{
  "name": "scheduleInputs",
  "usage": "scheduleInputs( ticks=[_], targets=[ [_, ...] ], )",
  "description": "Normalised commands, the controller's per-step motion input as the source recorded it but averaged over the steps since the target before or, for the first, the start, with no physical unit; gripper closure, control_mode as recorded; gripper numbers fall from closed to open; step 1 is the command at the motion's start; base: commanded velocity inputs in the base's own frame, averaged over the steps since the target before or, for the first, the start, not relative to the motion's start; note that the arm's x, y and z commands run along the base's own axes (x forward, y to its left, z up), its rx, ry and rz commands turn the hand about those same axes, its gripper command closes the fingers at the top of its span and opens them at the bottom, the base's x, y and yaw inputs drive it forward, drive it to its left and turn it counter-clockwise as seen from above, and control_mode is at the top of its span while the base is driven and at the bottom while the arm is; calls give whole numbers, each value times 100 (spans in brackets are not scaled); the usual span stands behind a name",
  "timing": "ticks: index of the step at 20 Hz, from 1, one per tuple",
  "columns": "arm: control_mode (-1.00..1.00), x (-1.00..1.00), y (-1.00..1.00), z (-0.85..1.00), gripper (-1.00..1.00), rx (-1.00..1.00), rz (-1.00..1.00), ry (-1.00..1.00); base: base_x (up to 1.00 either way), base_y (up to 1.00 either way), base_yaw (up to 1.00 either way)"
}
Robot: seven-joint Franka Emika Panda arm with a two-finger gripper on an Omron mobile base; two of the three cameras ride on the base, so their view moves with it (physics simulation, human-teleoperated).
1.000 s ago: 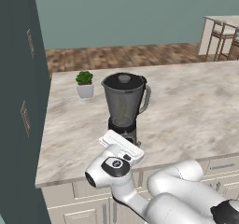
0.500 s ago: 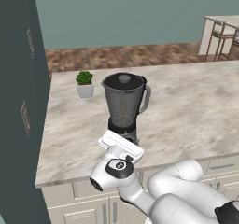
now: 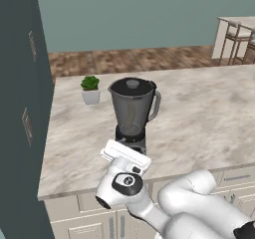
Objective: Open the blender lid, put the banana in the blender, close the lid, and start the blender.
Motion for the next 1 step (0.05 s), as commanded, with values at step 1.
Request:
scheduleInputs(
  ticks=[1],
  targets=[
    [-100, 1, -20, 0, -100, 0, 11, -4, 0, 0, 0]
  ],
)
